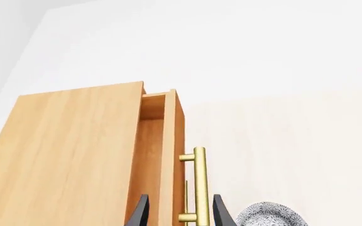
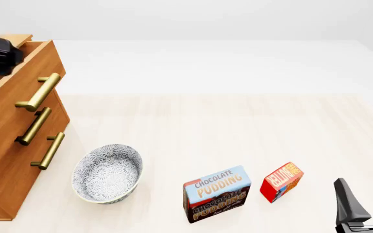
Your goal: Put the butter at the back in the top drawer of the cabinet and close it.
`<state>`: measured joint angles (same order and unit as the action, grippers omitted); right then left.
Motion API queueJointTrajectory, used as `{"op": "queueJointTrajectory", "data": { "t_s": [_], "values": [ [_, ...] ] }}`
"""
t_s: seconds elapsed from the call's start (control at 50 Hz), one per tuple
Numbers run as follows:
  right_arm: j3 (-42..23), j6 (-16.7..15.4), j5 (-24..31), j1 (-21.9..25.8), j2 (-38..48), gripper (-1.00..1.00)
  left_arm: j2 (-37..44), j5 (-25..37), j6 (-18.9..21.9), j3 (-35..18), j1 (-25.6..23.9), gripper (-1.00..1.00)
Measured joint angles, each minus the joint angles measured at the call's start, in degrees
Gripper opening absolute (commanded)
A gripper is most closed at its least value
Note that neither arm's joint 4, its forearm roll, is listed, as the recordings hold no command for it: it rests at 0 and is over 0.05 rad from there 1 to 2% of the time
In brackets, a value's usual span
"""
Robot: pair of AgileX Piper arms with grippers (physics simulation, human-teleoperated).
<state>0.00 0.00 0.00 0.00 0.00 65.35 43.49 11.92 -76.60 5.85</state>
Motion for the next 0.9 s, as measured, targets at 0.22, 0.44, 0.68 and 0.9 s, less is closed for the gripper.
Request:
{"op": "queueJointTrajectory", "data": {
  "t_s": [0.22, 0.44, 0.68, 0.9],
  "values": [
    [0.0, 0.0, 0.0, 0.0, 0.0, 1.0, 0.6, -0.7, -0.4, 0.8, -0.2, 1.0],
    [0.0, 0.0, 0.0, 0.0, 0.0, 1.0, 1.0, -1.5, -0.7, 1.7, -0.3, 1.0],
    [0.0, 0.0, 0.0, 0.0, 0.0, 1.0, 1.5, -2.2, -1.1, 2.7, -0.4, 1.0],
    [0.0, 0.0, 0.0, 0.0, 0.0, 1.0, 1.8, -3.1, -1.4, 3.6, -0.3, 1.0]
  ]
}}
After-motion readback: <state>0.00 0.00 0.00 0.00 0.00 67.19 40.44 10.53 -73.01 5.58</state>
